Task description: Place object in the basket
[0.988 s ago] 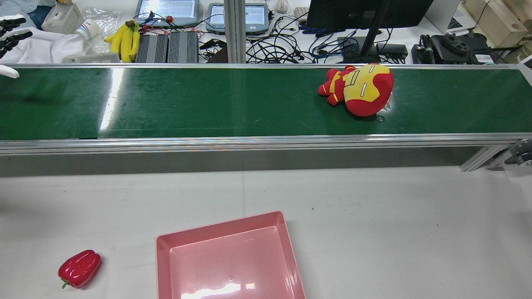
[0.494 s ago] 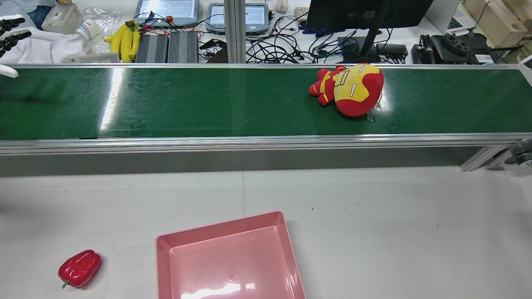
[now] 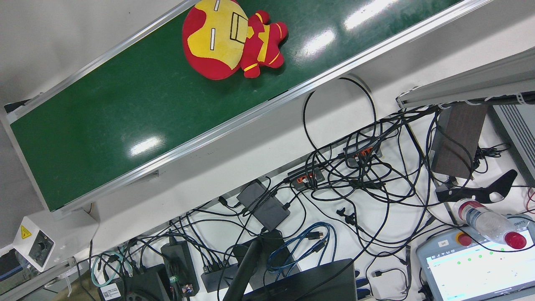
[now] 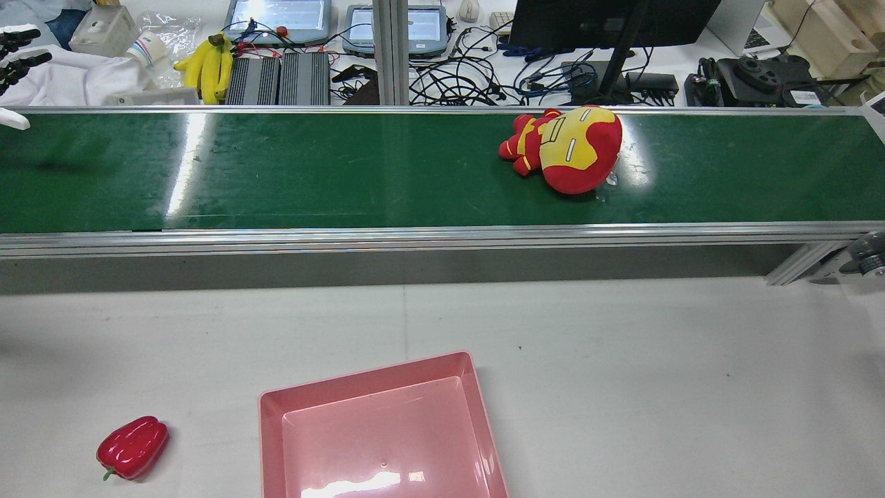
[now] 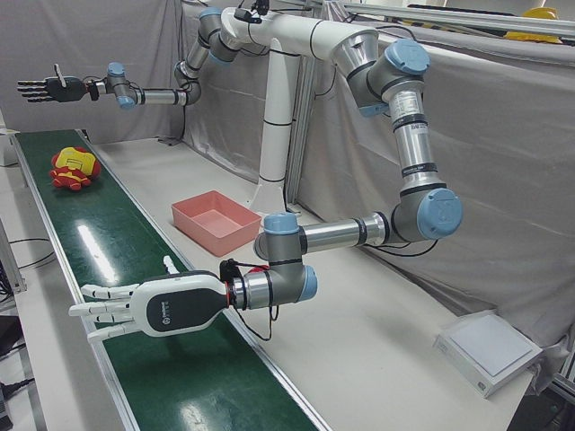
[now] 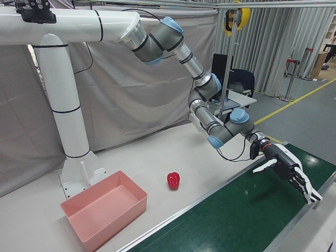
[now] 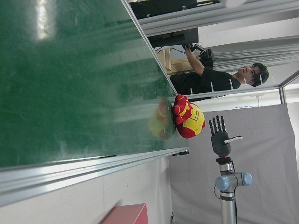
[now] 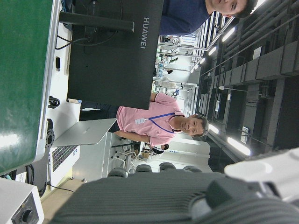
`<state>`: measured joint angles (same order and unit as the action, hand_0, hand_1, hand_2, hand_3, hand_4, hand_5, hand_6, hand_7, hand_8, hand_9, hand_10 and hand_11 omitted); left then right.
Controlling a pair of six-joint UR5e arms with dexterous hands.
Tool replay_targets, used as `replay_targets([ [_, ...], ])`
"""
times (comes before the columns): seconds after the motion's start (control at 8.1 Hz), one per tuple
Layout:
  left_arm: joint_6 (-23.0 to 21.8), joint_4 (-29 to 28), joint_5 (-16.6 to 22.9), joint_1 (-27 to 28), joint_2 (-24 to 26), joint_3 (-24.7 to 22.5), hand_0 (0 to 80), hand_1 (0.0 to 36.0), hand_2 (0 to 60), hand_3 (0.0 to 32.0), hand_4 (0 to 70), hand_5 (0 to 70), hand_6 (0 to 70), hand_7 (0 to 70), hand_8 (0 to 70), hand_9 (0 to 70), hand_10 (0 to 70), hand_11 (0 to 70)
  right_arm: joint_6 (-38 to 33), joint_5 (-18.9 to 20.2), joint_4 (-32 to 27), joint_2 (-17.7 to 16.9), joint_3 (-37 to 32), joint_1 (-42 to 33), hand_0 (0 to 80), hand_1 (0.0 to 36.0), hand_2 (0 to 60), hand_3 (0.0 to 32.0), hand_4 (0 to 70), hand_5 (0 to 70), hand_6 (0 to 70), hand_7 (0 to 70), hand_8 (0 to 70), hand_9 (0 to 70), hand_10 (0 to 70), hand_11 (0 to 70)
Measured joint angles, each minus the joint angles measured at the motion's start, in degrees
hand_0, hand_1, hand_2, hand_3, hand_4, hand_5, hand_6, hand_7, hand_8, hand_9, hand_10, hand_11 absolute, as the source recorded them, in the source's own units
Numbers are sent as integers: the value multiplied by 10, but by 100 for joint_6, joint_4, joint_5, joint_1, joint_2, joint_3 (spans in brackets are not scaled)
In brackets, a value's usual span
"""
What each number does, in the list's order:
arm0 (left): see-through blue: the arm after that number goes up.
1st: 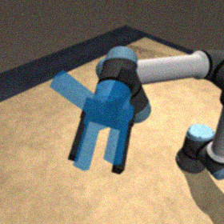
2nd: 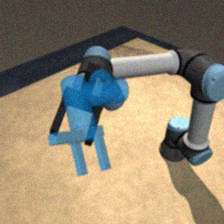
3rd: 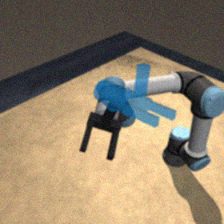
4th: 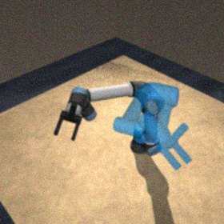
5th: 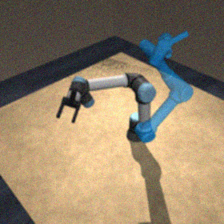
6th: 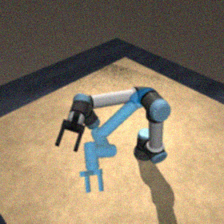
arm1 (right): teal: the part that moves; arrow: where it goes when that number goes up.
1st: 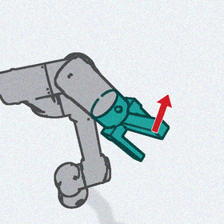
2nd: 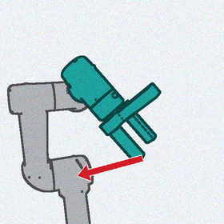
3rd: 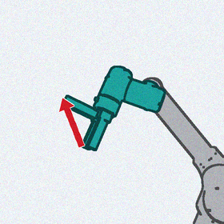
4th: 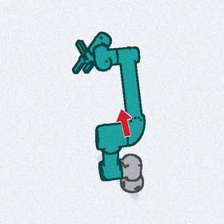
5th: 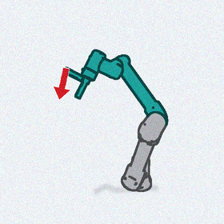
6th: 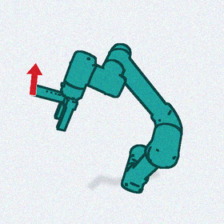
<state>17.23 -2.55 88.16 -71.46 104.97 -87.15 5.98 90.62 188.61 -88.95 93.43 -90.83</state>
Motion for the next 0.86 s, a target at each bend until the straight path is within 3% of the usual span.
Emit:
replay_targets([
  [0.86, -8, 0, -7, 0, 6, -10, 702, 221, 0, 0, 83, 193, 39, 36, 94, 149, 0, 0, 0, 0, 0, 0, 0, -4, 0, 0, 0, 0, 0, 0, 0, 0, 0, 0, 0, 0],
])
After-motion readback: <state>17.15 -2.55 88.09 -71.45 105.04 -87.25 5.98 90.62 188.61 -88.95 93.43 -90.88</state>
